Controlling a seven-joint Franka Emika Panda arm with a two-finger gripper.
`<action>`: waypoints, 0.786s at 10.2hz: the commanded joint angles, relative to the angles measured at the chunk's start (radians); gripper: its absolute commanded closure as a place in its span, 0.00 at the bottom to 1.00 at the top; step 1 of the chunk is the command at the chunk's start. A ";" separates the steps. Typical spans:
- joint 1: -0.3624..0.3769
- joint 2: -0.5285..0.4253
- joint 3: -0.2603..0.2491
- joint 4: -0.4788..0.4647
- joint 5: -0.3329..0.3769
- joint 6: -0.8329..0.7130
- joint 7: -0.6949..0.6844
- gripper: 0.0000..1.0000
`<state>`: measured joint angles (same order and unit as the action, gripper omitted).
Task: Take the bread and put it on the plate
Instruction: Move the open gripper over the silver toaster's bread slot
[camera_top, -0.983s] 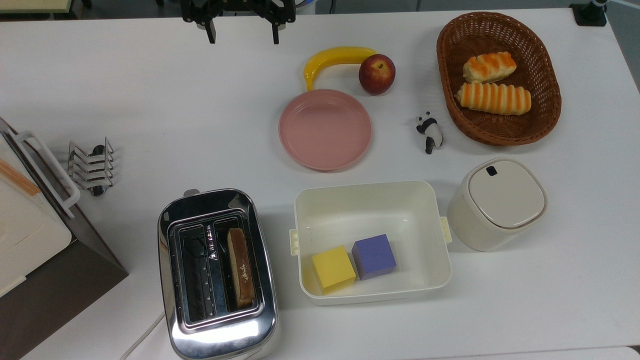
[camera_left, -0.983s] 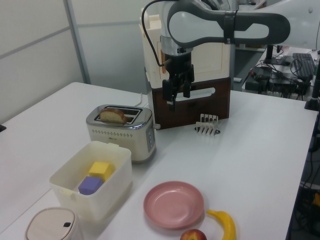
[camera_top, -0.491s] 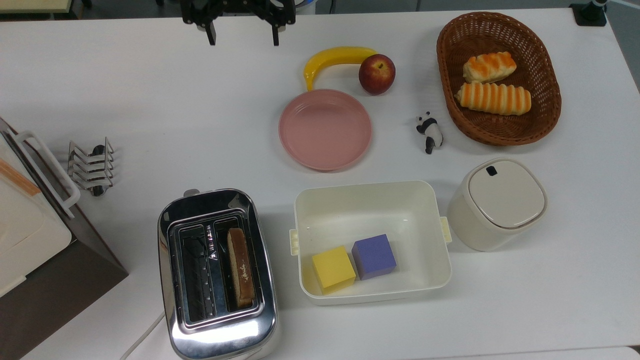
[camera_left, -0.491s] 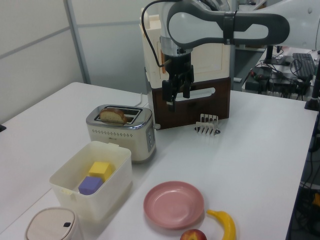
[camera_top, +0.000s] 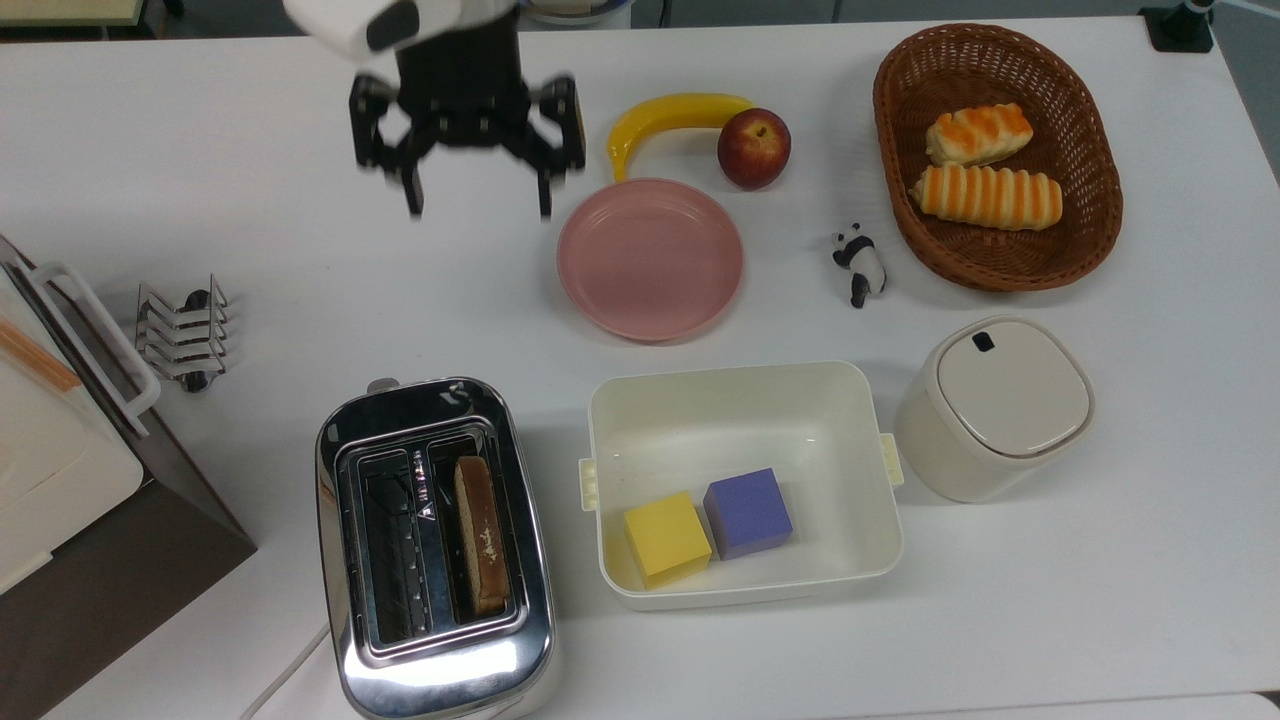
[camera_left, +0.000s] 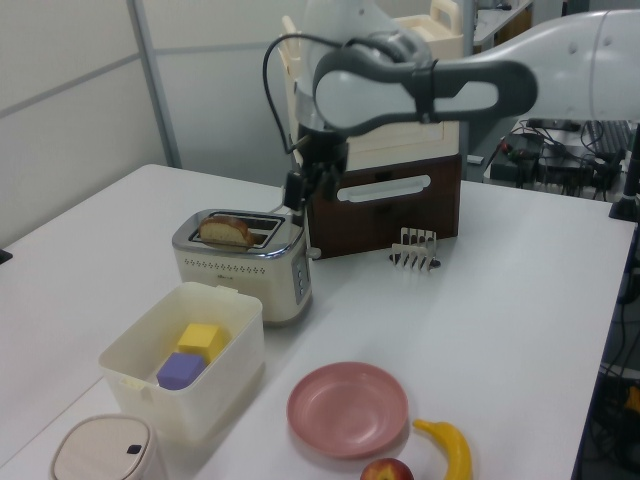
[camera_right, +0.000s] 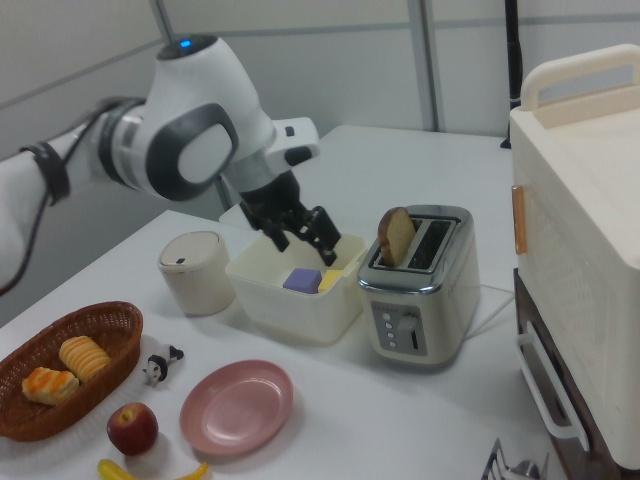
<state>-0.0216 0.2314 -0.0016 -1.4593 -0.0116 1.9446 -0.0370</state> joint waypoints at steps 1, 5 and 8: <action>0.005 0.093 -0.008 -0.016 -0.016 0.250 -0.014 0.00; -0.012 0.232 -0.009 0.037 -0.077 0.477 -0.017 0.00; -0.011 0.287 -0.009 0.040 -0.097 0.664 -0.024 0.13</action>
<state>-0.0371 0.4817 -0.0045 -1.4395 -0.0822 2.5042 -0.0386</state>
